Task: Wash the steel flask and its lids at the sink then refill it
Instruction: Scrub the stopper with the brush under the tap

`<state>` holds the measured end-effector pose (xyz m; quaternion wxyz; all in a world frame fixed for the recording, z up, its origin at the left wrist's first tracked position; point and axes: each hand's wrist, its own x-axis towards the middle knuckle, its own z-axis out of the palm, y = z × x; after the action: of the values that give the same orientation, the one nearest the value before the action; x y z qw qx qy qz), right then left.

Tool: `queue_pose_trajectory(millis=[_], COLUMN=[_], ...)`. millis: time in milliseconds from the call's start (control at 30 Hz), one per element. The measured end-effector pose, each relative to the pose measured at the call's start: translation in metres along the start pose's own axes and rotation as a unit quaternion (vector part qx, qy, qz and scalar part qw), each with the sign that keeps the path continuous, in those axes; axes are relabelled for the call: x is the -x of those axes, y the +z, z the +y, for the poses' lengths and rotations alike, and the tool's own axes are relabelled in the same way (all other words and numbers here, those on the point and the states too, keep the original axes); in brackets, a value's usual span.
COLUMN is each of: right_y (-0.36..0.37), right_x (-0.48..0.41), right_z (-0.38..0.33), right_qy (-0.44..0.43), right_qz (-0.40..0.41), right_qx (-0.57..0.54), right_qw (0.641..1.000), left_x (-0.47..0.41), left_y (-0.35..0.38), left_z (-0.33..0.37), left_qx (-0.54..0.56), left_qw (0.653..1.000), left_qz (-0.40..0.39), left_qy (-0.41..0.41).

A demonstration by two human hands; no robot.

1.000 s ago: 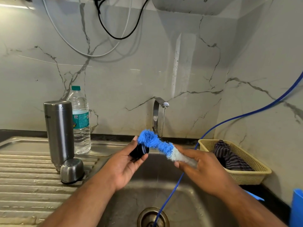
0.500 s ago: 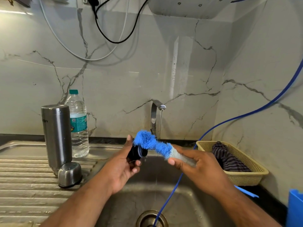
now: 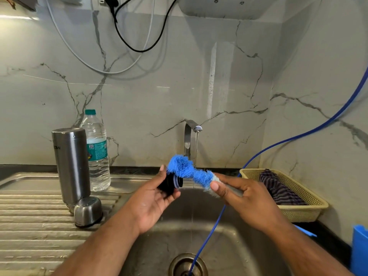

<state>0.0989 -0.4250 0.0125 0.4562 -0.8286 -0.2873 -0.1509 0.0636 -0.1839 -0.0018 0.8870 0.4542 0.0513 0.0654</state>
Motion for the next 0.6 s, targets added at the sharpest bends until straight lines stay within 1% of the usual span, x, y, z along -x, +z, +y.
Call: queue_pose_trajectory(millis=[67, 100, 200, 300, 400, 467, 533, 600], right_y=[0.0, 0.0, 0.0, -0.003, -0.004, -0.003, -0.001, 0.0], right_x=[0.0, 0.0, 0.0, 0.0, -0.001, -0.001, 0.0, 0.001], right_z=[-0.001, 0.0, -0.002, -0.004, -0.001, -0.001, -0.005, -0.011], right_qy=[0.006, 0.007, 0.005, 0.017, 0.038, 0.051, 0.06, 0.073], right_qz=[0.006, 0.003, -0.012, -0.011, -0.021, -0.031, -0.057, -0.079], right_qx=[0.006, 0.017, -0.002, -0.014, -0.018, -0.048, -0.095, -0.136], right_qw=[1.0, 1.0, 1.0, 1.0, 0.999, 0.997, 0.992, 0.985], left_x=[-0.001, -0.002, -0.003, -0.001, 0.0, -0.001, -0.003, -0.003], left_y=[-0.002, -0.003, -0.004, -0.003, -0.004, -0.006, -0.005, -0.004], left_z=[-0.001, -0.002, -0.002, -0.002, -0.002, -0.002, -0.001, -0.001], left_qx=[-0.077, -0.091, -0.037, -0.001, 0.032, 0.046, 0.046, 0.047], left_qw=[0.997, 0.996, 0.999, 1.0, 0.996, 0.992, 0.992, 0.992], left_qz=[0.008, 0.009, 0.002, -0.017, -0.08, -0.114, -0.119, -0.103], left_qy=[0.002, -0.001, -0.009, -0.01, -0.011, -0.002, 0.02, 0.049])
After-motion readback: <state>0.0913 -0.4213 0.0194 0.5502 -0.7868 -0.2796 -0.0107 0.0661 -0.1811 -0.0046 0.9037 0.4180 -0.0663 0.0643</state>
